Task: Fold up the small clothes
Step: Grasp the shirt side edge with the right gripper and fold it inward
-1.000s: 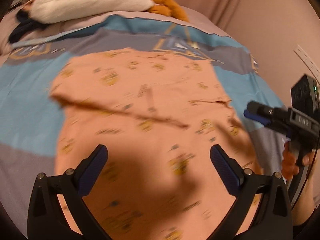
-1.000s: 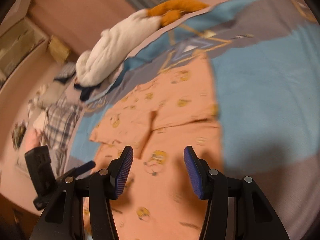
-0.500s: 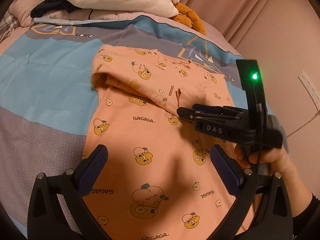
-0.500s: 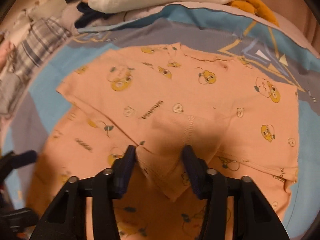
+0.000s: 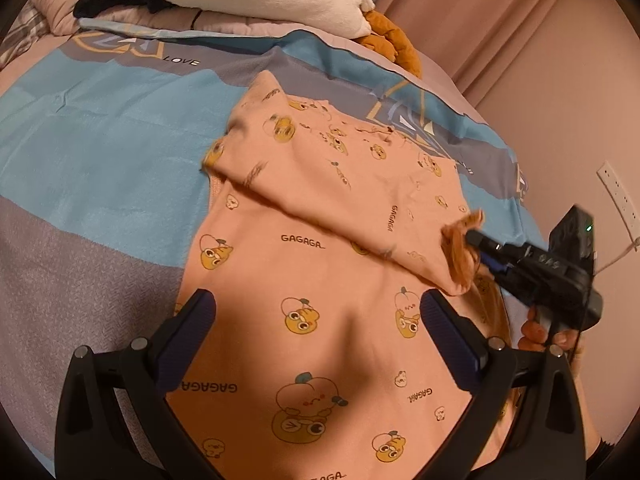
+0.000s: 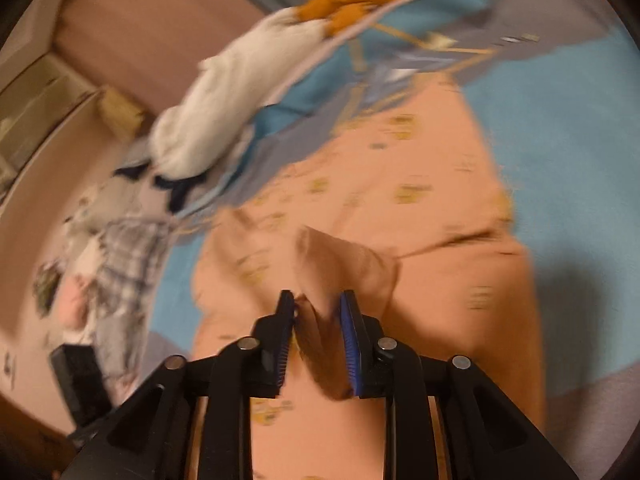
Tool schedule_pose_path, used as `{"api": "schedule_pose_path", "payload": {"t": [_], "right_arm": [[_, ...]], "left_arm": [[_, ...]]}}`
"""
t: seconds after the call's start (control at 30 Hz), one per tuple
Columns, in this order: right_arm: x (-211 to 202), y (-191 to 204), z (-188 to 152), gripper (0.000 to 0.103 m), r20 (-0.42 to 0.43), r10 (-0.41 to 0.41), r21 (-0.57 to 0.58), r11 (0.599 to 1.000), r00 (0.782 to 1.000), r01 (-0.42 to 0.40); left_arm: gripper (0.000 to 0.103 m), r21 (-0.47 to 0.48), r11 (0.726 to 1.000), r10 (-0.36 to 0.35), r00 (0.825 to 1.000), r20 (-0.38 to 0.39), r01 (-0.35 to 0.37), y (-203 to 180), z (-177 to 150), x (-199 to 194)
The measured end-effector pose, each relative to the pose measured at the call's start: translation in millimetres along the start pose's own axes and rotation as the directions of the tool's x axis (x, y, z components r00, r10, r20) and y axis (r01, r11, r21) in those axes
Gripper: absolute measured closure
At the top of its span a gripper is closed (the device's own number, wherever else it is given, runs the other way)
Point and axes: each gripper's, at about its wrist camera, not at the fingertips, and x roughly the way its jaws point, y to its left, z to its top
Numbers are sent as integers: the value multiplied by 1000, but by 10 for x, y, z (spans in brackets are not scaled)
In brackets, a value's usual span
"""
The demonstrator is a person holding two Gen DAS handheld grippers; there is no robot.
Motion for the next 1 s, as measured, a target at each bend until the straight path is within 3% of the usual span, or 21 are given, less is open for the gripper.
{"api": "schedule_pose_path", "payload": {"t": [0.13, 0.23, 0.3, 0.33, 0.37, 0.4, 0.5, 0.6, 0.7, 0.87, 1.0], "right_arm": [[2, -20, 0, 80, -29, -16, 10, 1000, 999, 17], [-15, -17, -7, 66, -54, -15, 48, 999, 998, 17], [75, -28, 31, 65, -63, -52, 30, 998, 997, 54], [113, -11, 52, 66, -78, -109, 0, 994, 991, 109], [169, 12, 92, 82, -105, -160, -20, 987, 982, 159], [210, 31, 119, 88, -124, -167, -25, 986, 978, 165], [318, 312, 322, 88, -150, -155, -76, 987, 977, 144], [424, 858, 608, 88, -150, -57, -138, 990, 987, 36], [577, 1661, 874, 88, -167, 34, -237, 969, 985, -74], [770, 3168, 957, 88, -216, 172, -413, 876, 961, -250], [788, 3702, 862, 88, -227, 227, -473, 825, 947, -311]], "left_arm": [[1, -10, 1000, 14, 1000, 19, -14, 74, 67, -62], [1, -23, 1000, 13, 999, 44, -12, 130, 229, -109], [1, -9, 1000, 8, 998, 62, -7, 108, 401, -113], [1, -14, 1000, 7, 998, 70, -6, 109, 486, -111], [1, -29, 1000, 3, 997, 78, -1, 121, 549, -118], [1, -54, 998, -9, 996, 93, 14, 151, 618, -137], [1, -122, 991, -31, 988, 150, 50, 277, 689, -256], [1, -184, 982, -8, 984, 178, 42, 500, 607, -407], [1, -235, 972, 37, 982, 187, 8, 752, 487, -575], [1, -287, 956, 116, 971, 209, -52, 1060, 284, -921], [1, -293, 954, 134, 967, 216, -66, 1149, 183, -1080]]}}
